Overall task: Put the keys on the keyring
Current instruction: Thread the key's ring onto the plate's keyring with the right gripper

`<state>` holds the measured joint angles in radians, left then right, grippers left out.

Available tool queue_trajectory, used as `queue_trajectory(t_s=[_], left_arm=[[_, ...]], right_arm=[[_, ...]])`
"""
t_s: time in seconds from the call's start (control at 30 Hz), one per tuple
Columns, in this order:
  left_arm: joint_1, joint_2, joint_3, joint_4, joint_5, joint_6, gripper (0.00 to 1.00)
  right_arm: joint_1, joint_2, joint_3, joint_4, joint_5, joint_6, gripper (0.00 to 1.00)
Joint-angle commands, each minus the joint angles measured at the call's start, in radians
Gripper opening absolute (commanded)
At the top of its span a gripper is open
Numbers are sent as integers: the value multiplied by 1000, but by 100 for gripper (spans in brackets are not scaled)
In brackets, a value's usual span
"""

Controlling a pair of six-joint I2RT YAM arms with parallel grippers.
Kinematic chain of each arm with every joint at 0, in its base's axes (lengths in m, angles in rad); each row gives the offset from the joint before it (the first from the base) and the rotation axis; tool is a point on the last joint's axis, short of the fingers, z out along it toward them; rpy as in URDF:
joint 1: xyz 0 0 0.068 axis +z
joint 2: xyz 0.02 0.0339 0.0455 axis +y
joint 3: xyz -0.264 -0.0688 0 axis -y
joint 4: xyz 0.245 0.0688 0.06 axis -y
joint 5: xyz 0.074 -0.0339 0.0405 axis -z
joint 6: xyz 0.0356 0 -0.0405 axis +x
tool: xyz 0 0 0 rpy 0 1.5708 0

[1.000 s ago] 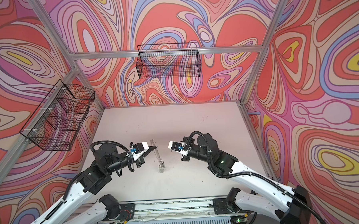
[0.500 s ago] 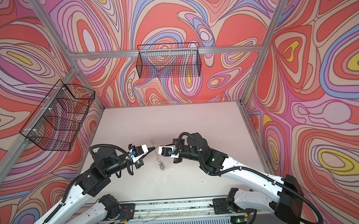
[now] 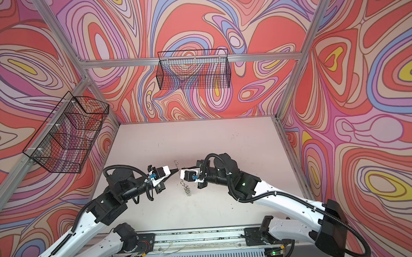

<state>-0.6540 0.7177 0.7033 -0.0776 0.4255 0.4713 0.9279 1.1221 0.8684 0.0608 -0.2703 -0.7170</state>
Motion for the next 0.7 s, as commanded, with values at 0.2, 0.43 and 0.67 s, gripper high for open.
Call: queue_trajectory(t_s=[0.2, 0.43, 0.67], left_arm=[[-3, -2, 6, 34, 11, 9, 0], [-3, -1, 4, 35, 10, 7, 0], [-2, -1, 4, 39, 13, 5, 0]], right_arm=[[11, 1, 14, 33, 8, -21, 0], [10, -10, -3, 47, 25, -24, 0], [10, -7, -6, 48, 35, -17, 0]])
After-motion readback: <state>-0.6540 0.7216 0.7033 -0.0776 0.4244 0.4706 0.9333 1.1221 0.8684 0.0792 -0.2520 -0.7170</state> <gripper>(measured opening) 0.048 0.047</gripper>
